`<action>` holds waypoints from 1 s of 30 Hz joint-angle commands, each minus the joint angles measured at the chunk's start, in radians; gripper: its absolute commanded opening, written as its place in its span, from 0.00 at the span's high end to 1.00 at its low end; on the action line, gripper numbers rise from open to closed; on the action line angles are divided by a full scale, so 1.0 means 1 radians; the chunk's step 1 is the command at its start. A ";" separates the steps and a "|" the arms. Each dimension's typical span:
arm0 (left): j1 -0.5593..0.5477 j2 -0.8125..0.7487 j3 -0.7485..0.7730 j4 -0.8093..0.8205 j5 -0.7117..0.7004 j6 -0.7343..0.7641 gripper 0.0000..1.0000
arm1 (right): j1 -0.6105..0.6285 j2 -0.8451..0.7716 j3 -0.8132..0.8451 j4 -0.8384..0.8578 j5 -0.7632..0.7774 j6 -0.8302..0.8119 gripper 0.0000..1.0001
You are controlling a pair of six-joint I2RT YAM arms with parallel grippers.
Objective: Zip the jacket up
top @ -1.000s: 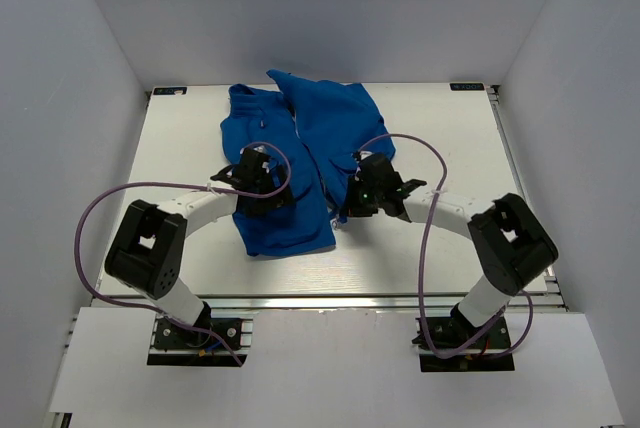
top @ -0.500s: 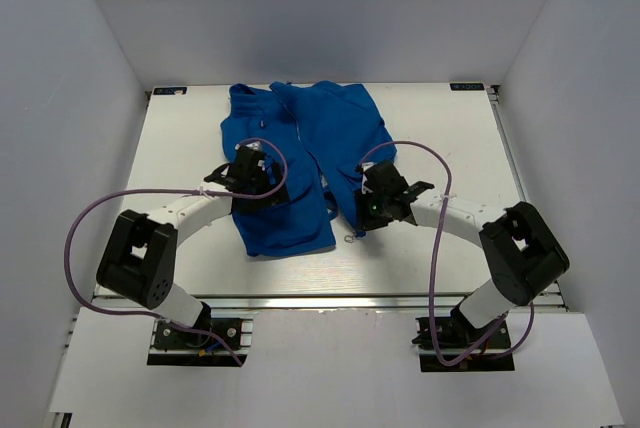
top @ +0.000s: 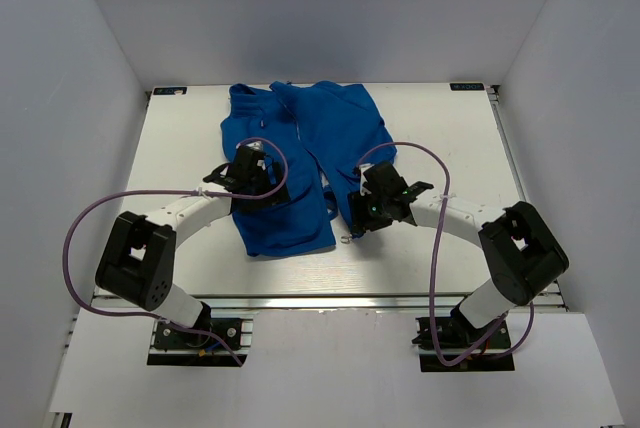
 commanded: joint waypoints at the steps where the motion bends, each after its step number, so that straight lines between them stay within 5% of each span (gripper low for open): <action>1: 0.005 -0.049 0.011 0.003 0.023 0.014 0.02 | 0.000 0.006 -0.008 0.029 0.047 0.022 0.46; 12: 0.005 -0.062 0.019 -0.012 0.015 0.015 0.02 | 0.000 0.067 0.006 0.090 0.064 0.045 0.52; 21: -0.001 -0.106 0.103 -0.097 0.115 0.044 0.02 | 0.000 0.023 -0.034 0.121 0.044 0.069 1.00; 30: -0.312 -0.010 0.416 -0.495 -0.040 -0.049 0.02 | -0.003 -0.047 -0.026 0.024 0.131 0.120 1.00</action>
